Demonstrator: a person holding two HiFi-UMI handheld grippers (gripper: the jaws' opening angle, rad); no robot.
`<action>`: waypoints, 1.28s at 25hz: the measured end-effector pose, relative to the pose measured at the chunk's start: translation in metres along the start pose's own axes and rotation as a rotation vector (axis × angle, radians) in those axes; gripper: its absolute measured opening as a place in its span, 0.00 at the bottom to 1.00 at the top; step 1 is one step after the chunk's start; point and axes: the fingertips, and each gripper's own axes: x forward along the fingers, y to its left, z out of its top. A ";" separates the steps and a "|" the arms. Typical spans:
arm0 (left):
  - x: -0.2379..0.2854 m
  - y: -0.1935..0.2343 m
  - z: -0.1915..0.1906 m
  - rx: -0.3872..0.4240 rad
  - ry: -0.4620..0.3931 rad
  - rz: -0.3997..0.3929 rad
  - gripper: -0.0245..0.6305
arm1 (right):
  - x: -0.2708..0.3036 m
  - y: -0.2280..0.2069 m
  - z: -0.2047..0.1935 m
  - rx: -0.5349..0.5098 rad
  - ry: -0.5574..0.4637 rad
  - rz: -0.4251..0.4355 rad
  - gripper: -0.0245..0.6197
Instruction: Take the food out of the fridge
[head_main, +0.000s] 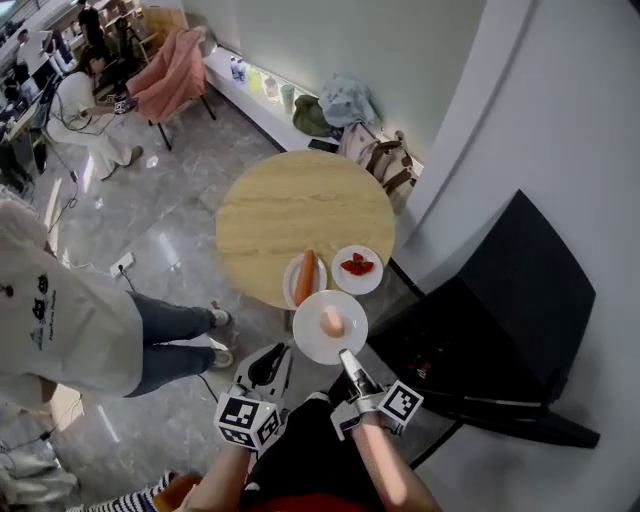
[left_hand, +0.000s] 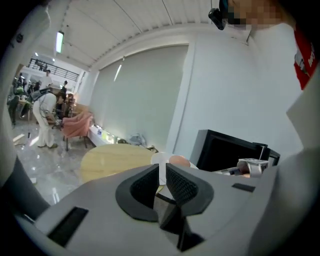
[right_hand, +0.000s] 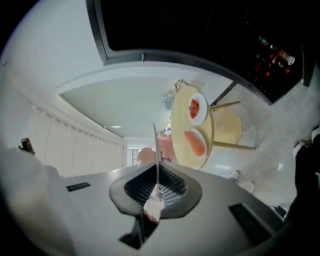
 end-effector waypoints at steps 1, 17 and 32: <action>-0.009 0.011 0.004 -0.007 -0.013 0.033 0.11 | 0.012 0.002 -0.010 0.006 0.028 0.006 0.06; -0.063 0.135 0.012 -0.103 -0.112 0.346 0.11 | 0.197 -0.085 -0.081 0.084 0.135 -0.207 0.07; -0.043 0.169 -0.034 -0.175 -0.031 0.391 0.11 | 0.274 -0.176 -0.061 0.072 0.136 -0.367 0.07</action>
